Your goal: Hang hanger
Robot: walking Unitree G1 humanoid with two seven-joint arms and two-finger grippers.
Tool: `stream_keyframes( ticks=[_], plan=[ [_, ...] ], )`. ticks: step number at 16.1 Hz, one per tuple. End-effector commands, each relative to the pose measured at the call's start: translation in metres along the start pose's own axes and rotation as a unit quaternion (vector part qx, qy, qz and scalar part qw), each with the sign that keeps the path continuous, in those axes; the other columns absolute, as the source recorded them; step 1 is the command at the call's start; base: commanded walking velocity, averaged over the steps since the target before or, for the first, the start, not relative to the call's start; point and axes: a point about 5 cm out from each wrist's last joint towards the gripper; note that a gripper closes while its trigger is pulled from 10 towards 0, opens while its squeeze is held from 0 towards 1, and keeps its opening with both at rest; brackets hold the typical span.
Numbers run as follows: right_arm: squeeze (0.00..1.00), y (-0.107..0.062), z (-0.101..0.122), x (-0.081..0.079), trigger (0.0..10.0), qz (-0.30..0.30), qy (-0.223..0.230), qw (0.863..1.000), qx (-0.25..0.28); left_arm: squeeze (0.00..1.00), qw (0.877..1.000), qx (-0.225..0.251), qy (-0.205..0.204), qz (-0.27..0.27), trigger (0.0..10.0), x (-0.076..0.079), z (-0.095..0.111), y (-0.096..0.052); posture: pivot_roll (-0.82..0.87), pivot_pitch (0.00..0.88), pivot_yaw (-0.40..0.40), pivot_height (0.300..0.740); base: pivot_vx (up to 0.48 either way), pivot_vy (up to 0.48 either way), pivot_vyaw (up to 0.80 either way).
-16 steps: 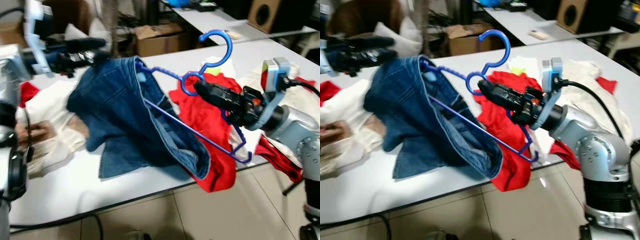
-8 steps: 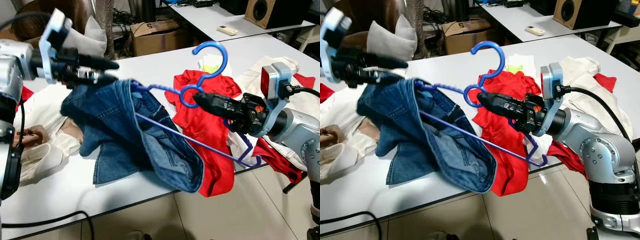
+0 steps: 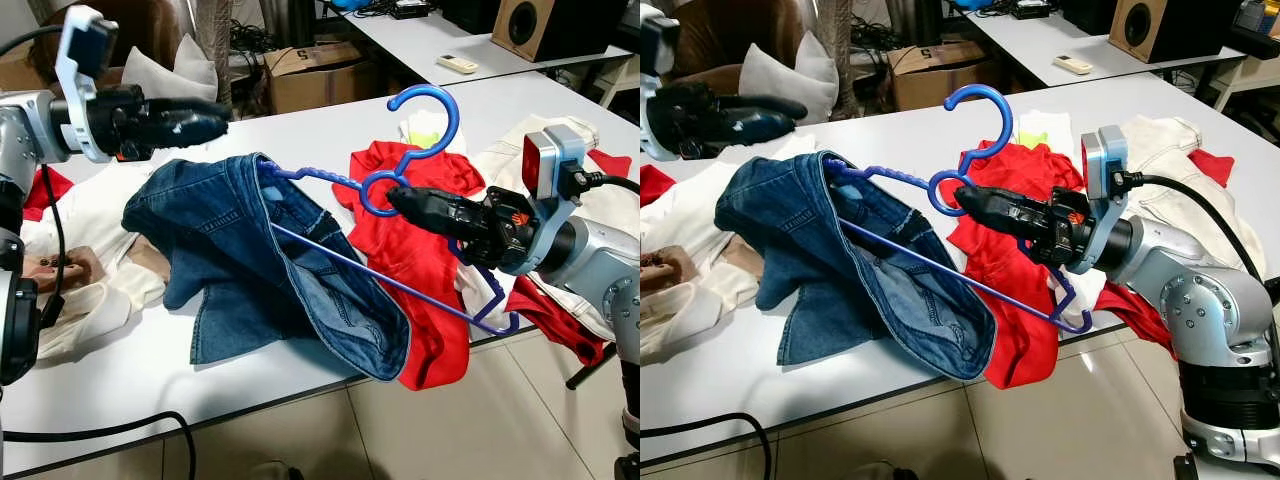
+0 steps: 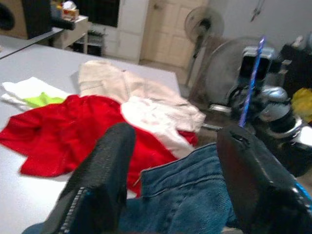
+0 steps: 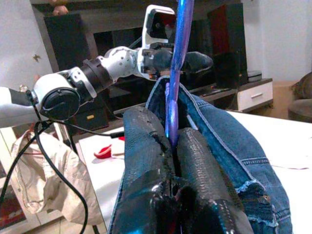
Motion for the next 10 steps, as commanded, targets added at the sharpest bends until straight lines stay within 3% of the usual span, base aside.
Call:
stream_keyframes(
  ticks=[1,5,6,7,10],
  plan=[
    [0.00,0.002,0.006,-0.006,10.0,0.021,-0.018,1.000,0.009,1.00,1.000,0.001,0.003,-0.010,10.0,0.004,0.006,-0.001,-0.09,0.000,0.117,0.719,0.000,0.000,0.00],
    [0.00,0.002,0.006,-0.007,10.0,0.027,-0.016,0.999,0.009,1.00,0.999,-0.002,-0.020,-0.034,10.0,0.012,-0.002,0.000,-0.09,0.000,0.116,0.719,0.000,0.000,0.00],
    [0.00,0.002,0.006,-0.008,10.0,0.029,-0.016,0.999,0.009,0.48,0.999,-0.012,-0.023,-0.036,10.0,0.013,-0.006,-0.001,-0.09,0.000,0.116,0.719,0.000,0.000,0.00],
    [0.00,0.003,0.005,-0.009,10.0,0.033,-0.015,0.999,0.008,0.02,0.998,-0.039,-0.017,-0.037,10.0,0.014,-0.014,-0.002,-0.09,0.000,0.113,0.719,0.000,0.000,0.00],
    [0.00,0.004,0.004,-0.010,10.0,0.042,-0.012,0.999,0.004,0.00,0.994,-0.102,-0.016,-0.045,10.0,0.018,-0.035,-0.004,-0.09,0.000,0.113,0.719,0.000,0.000,0.00]
  ],
)
Point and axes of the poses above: a point about 5 cm out from each wrist's last joint towards the gripper, its own y axis pointing out of the wrist towards the gripper, its own z axis along the axis of the wrist's last joint, x = y × z, and after that the axes turned 14 degrees about y, right-handed
